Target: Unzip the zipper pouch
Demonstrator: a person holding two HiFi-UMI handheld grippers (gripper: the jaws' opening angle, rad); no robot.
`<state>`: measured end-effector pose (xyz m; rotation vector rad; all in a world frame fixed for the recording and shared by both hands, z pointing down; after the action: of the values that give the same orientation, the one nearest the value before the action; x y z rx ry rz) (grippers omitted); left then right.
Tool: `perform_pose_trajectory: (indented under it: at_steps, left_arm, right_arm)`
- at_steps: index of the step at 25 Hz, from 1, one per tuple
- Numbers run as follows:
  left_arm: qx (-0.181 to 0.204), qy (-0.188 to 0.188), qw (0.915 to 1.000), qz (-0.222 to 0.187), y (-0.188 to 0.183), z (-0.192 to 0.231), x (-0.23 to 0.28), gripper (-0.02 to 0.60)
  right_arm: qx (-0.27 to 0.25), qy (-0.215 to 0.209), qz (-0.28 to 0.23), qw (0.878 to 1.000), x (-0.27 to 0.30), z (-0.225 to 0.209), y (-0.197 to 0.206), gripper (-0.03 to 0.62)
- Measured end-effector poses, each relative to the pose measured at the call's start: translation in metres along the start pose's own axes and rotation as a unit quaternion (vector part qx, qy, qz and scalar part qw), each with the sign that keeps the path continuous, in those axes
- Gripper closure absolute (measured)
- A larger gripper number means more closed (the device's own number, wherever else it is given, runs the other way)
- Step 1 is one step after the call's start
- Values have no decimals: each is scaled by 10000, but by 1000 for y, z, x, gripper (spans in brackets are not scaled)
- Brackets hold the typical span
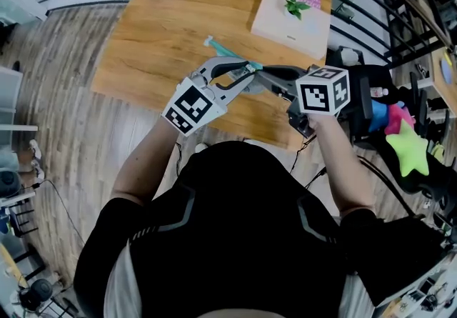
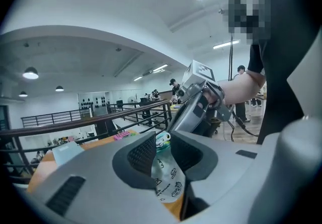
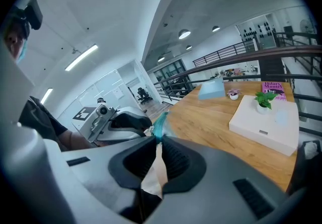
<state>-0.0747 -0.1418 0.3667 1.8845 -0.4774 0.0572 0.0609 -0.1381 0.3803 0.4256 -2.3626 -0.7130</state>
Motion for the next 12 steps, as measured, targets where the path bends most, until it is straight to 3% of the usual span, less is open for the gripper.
perform_pose_trajectory:
  at_steps: [1,3,7,12]
  left_arm:
    - [-100,-50,9999,-34,0,0,-1,477]
    - [-236,-197,9995,-39,0,1,-5,541]
    - [-227,-402,9988,161,1,3,-7,543]
    - [-517,-519,9970,253,6,7,-9,543]
  right_arm:
    - [-12,-15,-1,10000,0,-1,0,549]
    - [-28,-46,5,10000,0,-2,0,549]
    - [-147,-108,51,9998,1,0,-3,549]
    - [-254,-172,137,9994,5,1,-5,549]
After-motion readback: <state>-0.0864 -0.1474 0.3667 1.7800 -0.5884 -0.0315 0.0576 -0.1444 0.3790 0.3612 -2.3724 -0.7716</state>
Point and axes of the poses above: the fingertips, and each gripper's own axes: x forward along the fingers, z to its left, y out of its underside, the point moved 7 cm from there along -x, backward along the fingers, and after that the axes turned 14 degrees about x, right-handed, at the moved point
